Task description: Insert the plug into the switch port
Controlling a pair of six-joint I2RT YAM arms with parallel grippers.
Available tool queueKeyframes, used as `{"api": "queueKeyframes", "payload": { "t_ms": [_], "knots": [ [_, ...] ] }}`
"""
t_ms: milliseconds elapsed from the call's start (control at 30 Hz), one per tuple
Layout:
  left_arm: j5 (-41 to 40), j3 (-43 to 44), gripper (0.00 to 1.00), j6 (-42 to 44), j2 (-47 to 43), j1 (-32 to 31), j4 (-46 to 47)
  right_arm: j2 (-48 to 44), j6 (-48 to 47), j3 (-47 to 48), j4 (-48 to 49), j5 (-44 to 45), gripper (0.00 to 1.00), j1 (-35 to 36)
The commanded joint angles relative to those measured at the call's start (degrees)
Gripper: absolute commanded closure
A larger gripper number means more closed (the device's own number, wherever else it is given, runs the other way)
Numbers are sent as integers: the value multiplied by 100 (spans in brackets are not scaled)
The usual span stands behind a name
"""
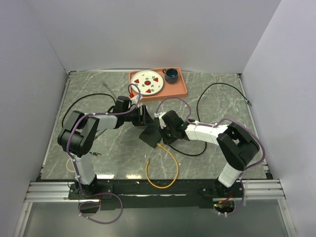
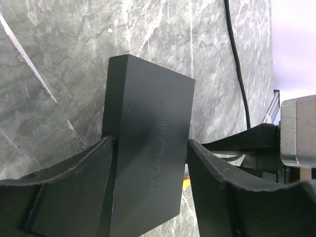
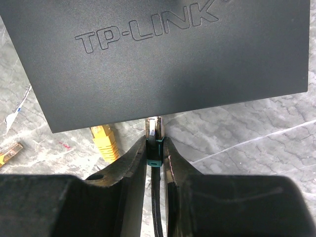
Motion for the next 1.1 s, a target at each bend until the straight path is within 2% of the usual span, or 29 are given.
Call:
{"api": "queueKeyframes", "payload": {
  "t_ms": [0,633,1067],
  "knots": [
    [411,-146,36,-56,-5,-362,-7,68,223,341,987,-163,100,57],
    [393,-585,50,-284,22,-793,222,-3,399,350,1637,-14,100,56],
    [332,-937,54,-531,-197,-1057,371,-284,750,-1,2235,601,100,4]
  ]
}}
